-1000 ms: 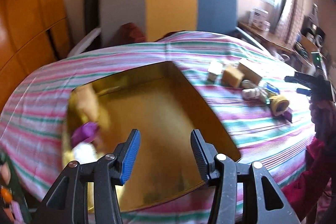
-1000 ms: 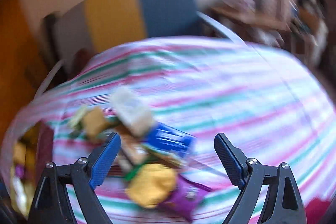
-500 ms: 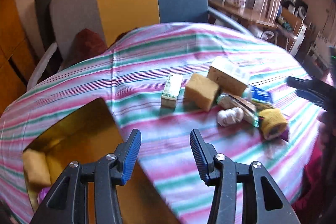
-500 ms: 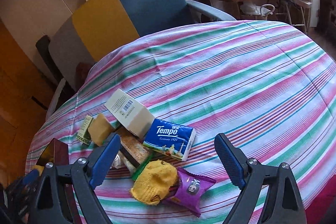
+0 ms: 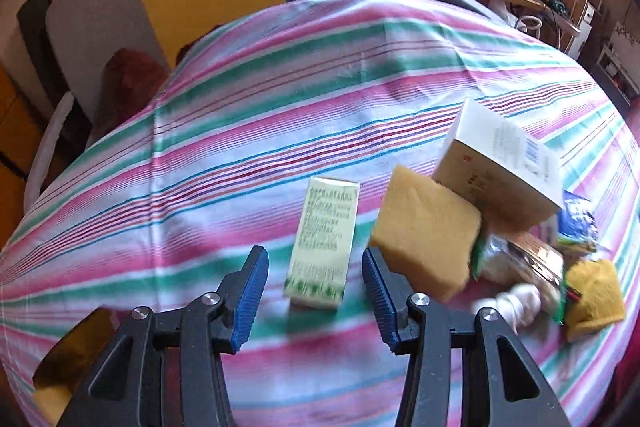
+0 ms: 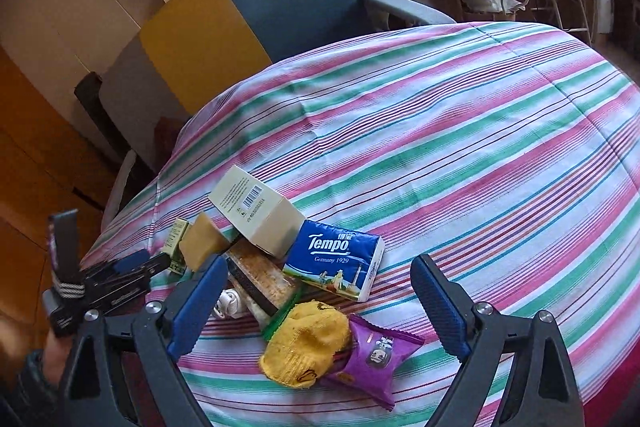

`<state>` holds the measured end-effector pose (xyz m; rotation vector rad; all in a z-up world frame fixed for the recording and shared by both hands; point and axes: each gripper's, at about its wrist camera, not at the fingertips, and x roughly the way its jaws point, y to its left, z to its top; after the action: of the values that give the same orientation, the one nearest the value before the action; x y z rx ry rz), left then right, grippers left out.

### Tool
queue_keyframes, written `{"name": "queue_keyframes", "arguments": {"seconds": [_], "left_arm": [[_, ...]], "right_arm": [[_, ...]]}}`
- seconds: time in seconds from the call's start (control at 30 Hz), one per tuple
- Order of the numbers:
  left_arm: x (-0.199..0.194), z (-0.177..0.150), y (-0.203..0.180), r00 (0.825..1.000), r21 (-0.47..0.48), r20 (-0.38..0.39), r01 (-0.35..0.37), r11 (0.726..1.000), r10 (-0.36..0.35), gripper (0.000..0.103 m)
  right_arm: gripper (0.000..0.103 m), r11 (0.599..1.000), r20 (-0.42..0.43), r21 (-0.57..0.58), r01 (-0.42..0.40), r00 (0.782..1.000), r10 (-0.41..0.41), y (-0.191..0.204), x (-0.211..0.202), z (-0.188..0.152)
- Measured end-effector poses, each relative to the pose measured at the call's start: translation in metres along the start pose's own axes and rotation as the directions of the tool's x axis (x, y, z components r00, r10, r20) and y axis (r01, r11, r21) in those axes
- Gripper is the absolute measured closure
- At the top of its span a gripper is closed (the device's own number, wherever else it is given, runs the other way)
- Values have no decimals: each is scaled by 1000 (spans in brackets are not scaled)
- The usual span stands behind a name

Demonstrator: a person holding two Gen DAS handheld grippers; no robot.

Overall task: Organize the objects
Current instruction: 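Grasp the small green-white box with the left tool, then grasp the purple packet with the right tool while the left tool holds the box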

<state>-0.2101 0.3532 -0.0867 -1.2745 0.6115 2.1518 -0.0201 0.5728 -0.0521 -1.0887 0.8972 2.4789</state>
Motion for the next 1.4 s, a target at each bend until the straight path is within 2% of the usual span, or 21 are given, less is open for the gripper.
{"name": "queue_keyframes", "arguments": {"seconds": [0.03,0.1,0.2,0.3,0.47,0.57,0.7,0.87,1.0,1.1,1.27,1.33,1.4], "left_arm": [[9,3,0,1000,0,-17,-9,1000,9,54],[20,5,4,998,-42,-57,26,999,-28,74],[14,-1,2,998,-71,-44,51,996,-54,74],[-14,-18,-9,999,-35,20,45,998,-44,74],[-72,-63,-38,989,22,108,95,995,-97,74],[-93,-92,-59,980,46,126,148,988,-153,74],[-110,-142,-91,974,102,131,174,979,-187,74],[-116,-190,-113,969,150,126,194,969,-213,74],[-109,-212,-116,969,147,107,208,967,-224,74],[-104,-218,-113,969,129,106,210,969,-224,74],[-98,-224,-104,960,86,114,246,965,-255,74],[-96,-225,-104,958,88,123,250,964,-260,74],[-96,-225,-105,956,88,127,254,963,-263,74]], "right_arm": [[9,1000,1,6,-2,1000,2,-1,0,0],[9,1000,4,18,-5,1000,5,-4,-1,1],[11,1000,9,20,4,1000,-4,-6,-1,3],[14,1000,30,21,21,999,-22,-8,-4,5],[15,999,31,41,27,999,-28,-13,-4,7],[16,998,25,49,35,999,-36,-16,-3,6],[18,998,3,48,29,1000,-29,-17,-1,5],[23,1000,-40,9,22,999,-21,-10,7,1],[32,999,-71,-41,18,997,-21,-1,12,-4],[33,997,-101,-76,-6,995,-2,5,14,-9],[39,993,-113,-96,66,991,-77,5,19,-14],[45,990,-114,-72,122,985,-129,-4,21,-13],[58,983,-126,-48,180,975,-185,-14,24,-13]]}}
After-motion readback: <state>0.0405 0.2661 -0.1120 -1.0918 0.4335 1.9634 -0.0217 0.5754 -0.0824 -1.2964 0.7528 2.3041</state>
